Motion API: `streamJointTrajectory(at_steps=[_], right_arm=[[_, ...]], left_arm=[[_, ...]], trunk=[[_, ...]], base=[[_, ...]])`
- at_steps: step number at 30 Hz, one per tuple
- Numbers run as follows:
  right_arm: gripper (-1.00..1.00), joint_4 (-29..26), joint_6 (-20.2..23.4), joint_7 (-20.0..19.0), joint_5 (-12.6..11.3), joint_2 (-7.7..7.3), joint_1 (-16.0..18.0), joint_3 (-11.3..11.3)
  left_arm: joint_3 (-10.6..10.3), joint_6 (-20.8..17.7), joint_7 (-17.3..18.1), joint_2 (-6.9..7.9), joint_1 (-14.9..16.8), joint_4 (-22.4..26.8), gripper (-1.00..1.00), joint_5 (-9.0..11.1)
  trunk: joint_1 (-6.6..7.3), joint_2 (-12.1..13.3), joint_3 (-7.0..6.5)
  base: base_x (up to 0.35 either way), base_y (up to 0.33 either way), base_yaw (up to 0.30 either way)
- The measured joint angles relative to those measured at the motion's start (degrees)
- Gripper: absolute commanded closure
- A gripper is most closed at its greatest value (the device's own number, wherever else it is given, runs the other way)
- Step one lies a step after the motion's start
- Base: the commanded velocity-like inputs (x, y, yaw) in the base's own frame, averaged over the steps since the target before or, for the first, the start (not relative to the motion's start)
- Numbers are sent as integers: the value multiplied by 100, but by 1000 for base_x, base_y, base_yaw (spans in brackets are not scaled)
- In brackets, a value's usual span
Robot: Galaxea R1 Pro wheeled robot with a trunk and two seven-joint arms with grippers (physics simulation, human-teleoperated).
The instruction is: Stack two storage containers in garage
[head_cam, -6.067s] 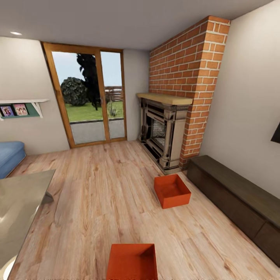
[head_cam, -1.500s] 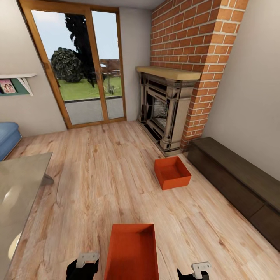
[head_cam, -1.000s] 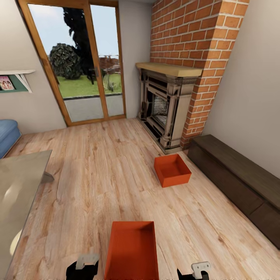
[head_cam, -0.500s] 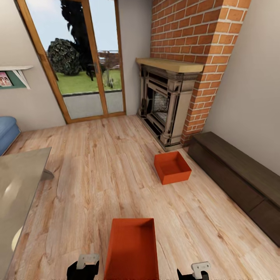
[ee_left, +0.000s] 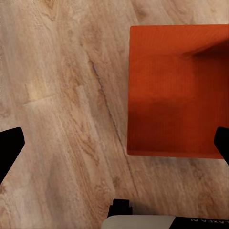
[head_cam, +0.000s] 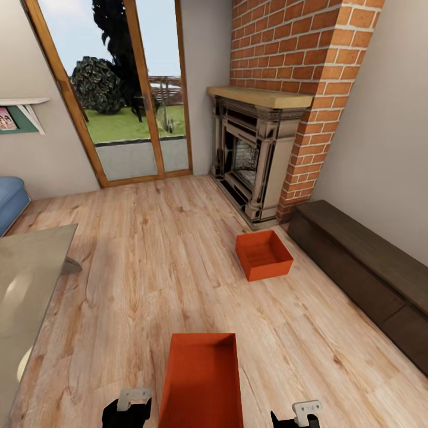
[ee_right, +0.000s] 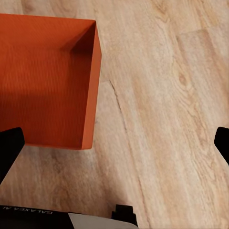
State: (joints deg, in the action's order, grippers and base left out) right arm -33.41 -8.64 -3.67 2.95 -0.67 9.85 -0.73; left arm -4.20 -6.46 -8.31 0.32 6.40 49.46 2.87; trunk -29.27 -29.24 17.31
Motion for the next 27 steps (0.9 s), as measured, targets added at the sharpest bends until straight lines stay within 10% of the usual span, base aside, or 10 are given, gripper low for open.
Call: streamJointTrajectory(at_steps=[27], right_arm=[[-100,9,-9,9,-8,0,-1,0]], left_arm=[[4,5,-12,13,0,8,-100,-8]], trunk=[[-594,-1086,487]], base=[[0,0,0]])
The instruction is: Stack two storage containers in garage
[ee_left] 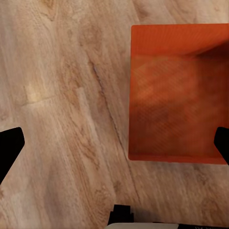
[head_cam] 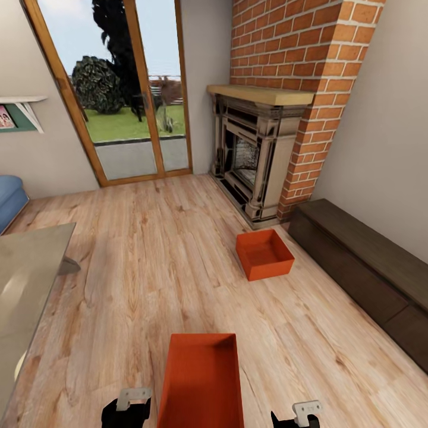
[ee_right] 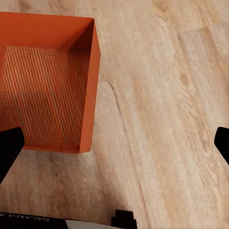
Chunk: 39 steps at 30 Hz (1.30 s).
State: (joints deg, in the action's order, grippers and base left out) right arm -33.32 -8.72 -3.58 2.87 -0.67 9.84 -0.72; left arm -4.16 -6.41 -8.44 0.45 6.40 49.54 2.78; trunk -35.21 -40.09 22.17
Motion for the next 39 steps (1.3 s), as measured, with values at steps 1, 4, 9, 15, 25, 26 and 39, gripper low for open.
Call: streamJointTrajectory(at_steps=[1,4,9,15,25,26,39], right_arm=[[-100,0,0,0,0,0,0,0],[-100,0,0,0,0,0,2,0],[-100,0,0,0,0,0,3,0],[-100,0,0,-2,13,0,2,0],[-100,-9,-7,-9,16,0,2,0],[-100,-9,-6,-9,14,0,2,0],[-100,-49,-9,-18,-14,36,5,-7]], left_arm=[[0,1,0,1,0,0,-100,0],[0,3,0,1,0,1,-100,0],[0,4,0,1,0,1,-100,0],[-1,2,-1,-2,0,2,-100,0],[-4,-21,5,-13,0,-7,-100,-43],[-4,-21,5,-13,0,-7,-100,-42],[0,-5,17,-1,0,-6,-100,-1]], trunk=[[-22,-40,18],[-88,-161,72],[-198,-362,162],[-330,-603,270],[-550,-1004,450],[-572,-1044,468],[-857,-1566,702]], base=[[0,0,0],[0,0,0],[0,0,0],[0,0,0],[0,0,0],[0,0,0],[0,0,0]])
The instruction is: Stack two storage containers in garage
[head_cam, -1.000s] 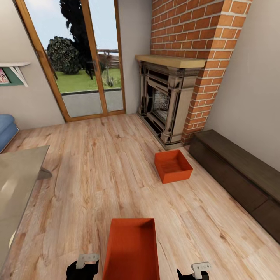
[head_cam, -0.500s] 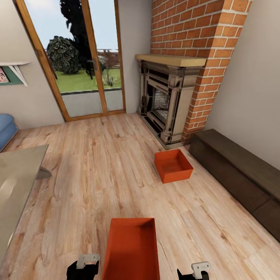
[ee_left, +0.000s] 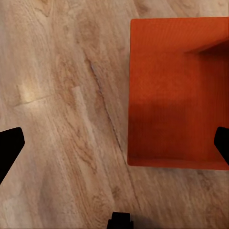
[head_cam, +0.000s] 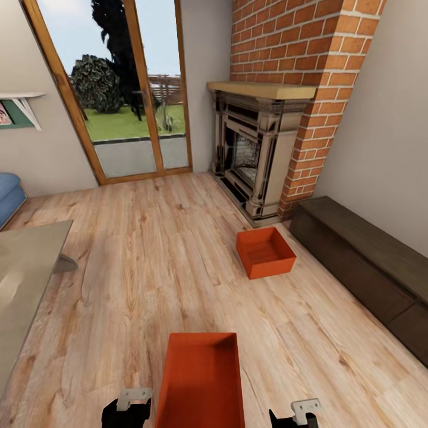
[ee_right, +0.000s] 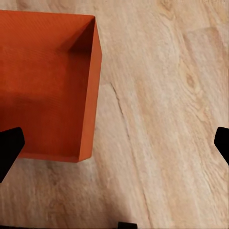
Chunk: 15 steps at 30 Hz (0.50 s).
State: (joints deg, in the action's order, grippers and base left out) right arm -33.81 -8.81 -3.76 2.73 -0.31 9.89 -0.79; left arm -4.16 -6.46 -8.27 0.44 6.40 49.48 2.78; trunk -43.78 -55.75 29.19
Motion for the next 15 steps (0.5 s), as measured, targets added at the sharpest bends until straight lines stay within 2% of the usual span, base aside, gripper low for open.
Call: streamJointTrajectory(at_steps=[7,15], right_arm=[[-100,-278,9,20,-6,61,1,-35],[-100,-293,9,21,-10,65,1,-42]], left_arm=[[-1,0,-1,-4,0,6,-100,8],[-1,8,-8,-3,0,8,-100,6]], trunk=[[-154,-281,126],[-330,-602,270]], base=[[0,0,0],[0,0,0]])
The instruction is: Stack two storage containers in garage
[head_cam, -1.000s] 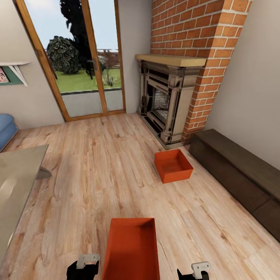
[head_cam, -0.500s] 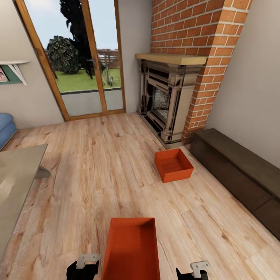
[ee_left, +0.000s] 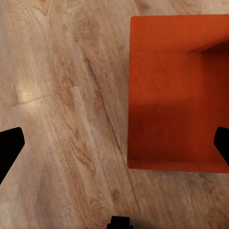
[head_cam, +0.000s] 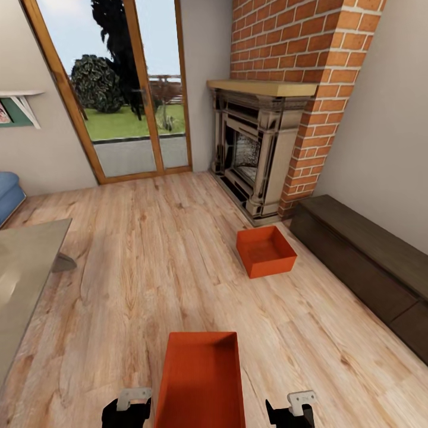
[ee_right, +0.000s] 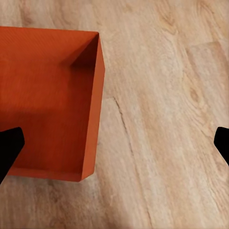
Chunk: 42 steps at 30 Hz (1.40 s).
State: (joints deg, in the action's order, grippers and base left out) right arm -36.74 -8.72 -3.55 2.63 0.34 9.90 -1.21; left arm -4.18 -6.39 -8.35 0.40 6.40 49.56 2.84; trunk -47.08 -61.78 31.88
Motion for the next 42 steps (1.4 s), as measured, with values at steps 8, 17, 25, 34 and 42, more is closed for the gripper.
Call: streamJointTrajectory(at_steps=[8,17,25,34,42], right_arm=[[-100,20,1,-2,0,0,-6,-8],[-100,33,0,-16,-8,0,-3,-11],[-100,34,2,-689,-15,0,-1,31],[-100,18,3,-951,-11,0,-2,40],[-100,-41,1,-952,-271,5,0,54]], left_arm=[[-1,-14,1,-3,0,-6,-100,-7],[5,-10,9,19,0,-11,-100,-23],[5,-8,2,19,0,-9,-100,-21],[5,-8,1,16,0,-9,-100,-19],[3,-5,1,12,0,-9,-100,-14]], trunk=[[-176,-321,144],[-374,-682,305],[-549,-1003,449],[-747,-1364,611],[-923,-1685,754]], base=[[0,0,0],[0,0,0],[0,0,0],[0,0,0],[0,0,0]])
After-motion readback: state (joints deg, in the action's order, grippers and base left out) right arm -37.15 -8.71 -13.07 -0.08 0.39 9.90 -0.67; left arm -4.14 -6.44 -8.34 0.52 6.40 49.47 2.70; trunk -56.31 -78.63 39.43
